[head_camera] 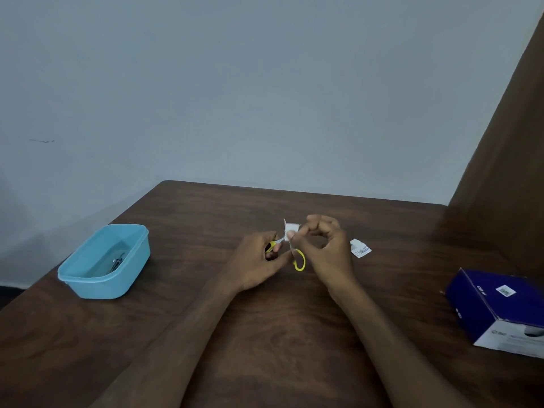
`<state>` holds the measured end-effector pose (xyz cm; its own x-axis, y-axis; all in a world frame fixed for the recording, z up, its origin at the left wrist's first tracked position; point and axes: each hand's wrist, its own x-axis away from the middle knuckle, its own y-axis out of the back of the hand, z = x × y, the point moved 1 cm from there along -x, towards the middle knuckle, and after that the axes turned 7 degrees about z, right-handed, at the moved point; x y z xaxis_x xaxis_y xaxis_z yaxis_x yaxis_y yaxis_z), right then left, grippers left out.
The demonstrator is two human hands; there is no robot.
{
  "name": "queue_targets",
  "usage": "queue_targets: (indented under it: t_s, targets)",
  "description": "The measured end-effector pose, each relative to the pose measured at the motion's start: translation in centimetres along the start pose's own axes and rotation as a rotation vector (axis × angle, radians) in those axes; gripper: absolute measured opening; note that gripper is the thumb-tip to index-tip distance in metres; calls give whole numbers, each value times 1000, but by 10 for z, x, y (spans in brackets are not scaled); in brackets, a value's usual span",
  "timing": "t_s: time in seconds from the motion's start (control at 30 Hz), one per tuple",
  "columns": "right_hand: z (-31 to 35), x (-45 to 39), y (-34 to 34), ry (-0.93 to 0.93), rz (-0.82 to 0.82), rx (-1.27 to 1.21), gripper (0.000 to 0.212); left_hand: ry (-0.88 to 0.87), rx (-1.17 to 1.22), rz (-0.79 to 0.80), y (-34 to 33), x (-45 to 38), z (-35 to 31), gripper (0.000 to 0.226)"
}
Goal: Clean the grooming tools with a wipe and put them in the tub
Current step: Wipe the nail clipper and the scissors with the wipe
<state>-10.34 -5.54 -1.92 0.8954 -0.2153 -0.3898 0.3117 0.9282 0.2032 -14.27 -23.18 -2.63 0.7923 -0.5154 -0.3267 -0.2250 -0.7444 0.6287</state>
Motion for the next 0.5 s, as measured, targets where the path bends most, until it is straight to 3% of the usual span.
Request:
queue_targets:
  t_s: [0.07,0.13,0.3,0.4,0.5]
  targets:
    - [-5,0,-3,50,-16,198,24,-36,-15,39,-1,3,-2,33]
    - [-6,-4,-5,94,-65,242,26,-78,-55,63,-1,5,-5,32]
    - [3,-7,-1,117,-221,63,25,-54,-81,67,-1,3,-5,41]
    - [7,-3,3,145,-110,57,23,-47,-51,59,-1,2,-6,36]
    - [-1,1,-2,95,-9,206,23,-62,-52,60,-1,3,-6,33]
